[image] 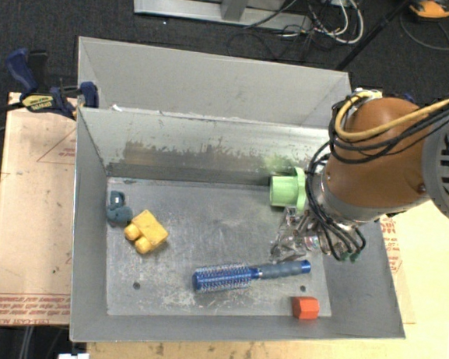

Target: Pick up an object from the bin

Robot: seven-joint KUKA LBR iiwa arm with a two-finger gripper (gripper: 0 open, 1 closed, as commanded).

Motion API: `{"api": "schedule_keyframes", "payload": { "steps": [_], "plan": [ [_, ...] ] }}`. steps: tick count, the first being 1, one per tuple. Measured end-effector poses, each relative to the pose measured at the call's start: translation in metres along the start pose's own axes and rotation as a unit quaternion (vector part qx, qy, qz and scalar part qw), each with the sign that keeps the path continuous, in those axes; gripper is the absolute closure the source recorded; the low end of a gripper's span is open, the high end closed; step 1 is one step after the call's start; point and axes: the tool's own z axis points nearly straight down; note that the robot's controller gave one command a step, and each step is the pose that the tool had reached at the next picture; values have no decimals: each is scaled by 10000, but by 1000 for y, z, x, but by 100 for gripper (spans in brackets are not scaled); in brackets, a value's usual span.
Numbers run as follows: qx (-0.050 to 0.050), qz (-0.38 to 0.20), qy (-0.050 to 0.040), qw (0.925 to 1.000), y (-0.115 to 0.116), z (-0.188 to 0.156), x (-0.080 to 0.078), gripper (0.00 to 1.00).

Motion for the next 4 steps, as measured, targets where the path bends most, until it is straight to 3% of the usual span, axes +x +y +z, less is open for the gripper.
{"api": "schedule_keyframes", "payload": {
  "steps": [1, 2, 3, 4],
  "plan": [
    [-2, 5, 42, 10000, 0, 5, 2, 0],
    [8, 2106, 74, 9775, -7, 99, -4, 0],
    [9, 2222, -5, 9750, 18, 151, 0, 0],
    [-5, 2222, -38, 9750, 18, 148, -3, 100]
  ]
}}
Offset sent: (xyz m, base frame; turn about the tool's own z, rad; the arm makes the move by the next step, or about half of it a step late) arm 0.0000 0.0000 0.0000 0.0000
